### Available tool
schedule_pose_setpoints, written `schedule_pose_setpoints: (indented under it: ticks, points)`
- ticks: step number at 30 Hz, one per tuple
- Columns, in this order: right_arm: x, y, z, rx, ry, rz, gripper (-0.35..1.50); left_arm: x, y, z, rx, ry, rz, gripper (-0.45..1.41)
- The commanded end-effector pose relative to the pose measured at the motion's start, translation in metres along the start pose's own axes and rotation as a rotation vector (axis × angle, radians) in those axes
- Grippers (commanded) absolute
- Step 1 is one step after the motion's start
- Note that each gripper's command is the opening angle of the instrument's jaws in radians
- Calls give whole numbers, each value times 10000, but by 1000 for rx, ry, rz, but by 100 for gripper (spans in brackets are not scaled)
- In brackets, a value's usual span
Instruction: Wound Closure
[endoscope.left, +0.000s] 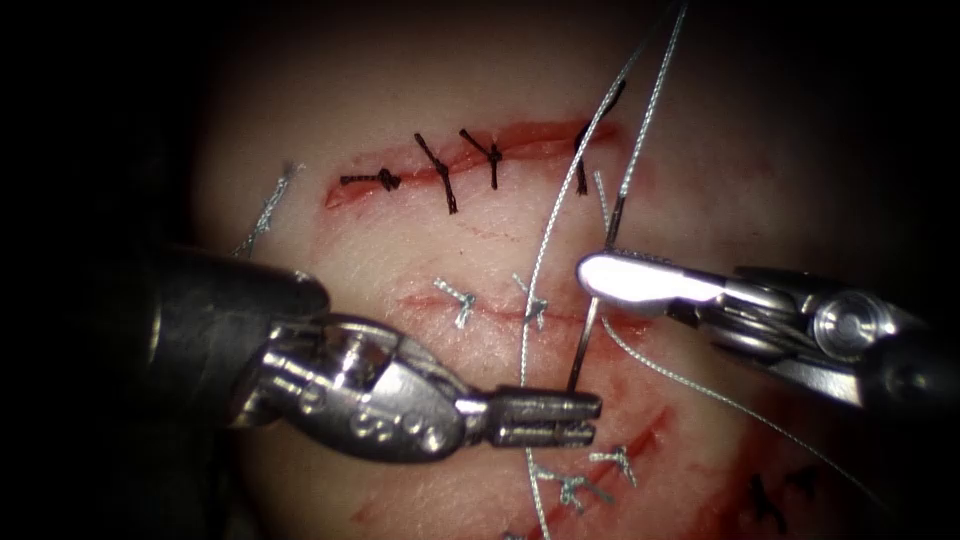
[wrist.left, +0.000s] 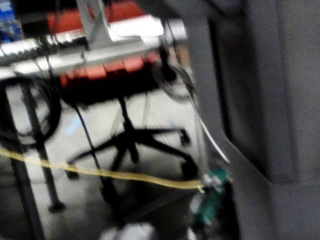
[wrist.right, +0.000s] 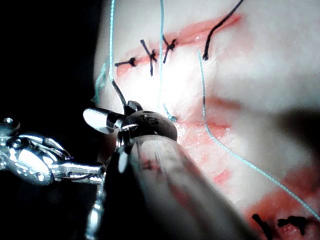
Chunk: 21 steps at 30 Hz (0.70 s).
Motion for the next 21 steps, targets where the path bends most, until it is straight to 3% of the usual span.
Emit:
schedule_pose_setpoints:
  ticks: [1, 5, 6, 7, 9, 10, 11, 12, 13, 15, 18, 21]
  points:
    - [0, 0, 10, 2, 0, -9, 71, -2, 2, 6, 0, 0, -12, -45]
    - [0, 1, 13, 1, 2, -16, 14, -2, 2, 5, 0, 1, -13, -45]
    - [-1, 2, 15, 1, 4, -17, 14, 0, 1, 5, -1, 1, -15, -45]
    - [-1, 4, 14, 3, 0, -24, -35, 1, 0, 4, -1, 2, -16, -45]
    - [-2, 4, 11, 8, -7, -55, -35, 1, 0, 4, -1, 2, -16, -45]
    - [-2, 4, 9, 10, -11, -73, -35, 1, 0, 5, 0, 2, -16, 12]
    - [-1, 4, 8, 11, -11, -90, -35, 1, -2, 4, 4, -1, -18, 27]
    - [0, 4, 7, 11, -11, -107, -35, 2, -4, 3, 11, -6, -21, 24]
    - [4, 2, 5, -5, 22, -150, -35, 9, -13, -2, 43, -21, -134, 57]
    - [12, 5, -3, 1, 48, -163, -35, 18, -23, -12, 88, -45, -223, 91]
    - [41, 25, -30, 68, 102, -278, -35, 35, -58, -51, 181, -31, -437, 86]
    - [86, 46, -71, 34, 174, -335, -35, 30, -80, -83, 235, -50, -497, 81]
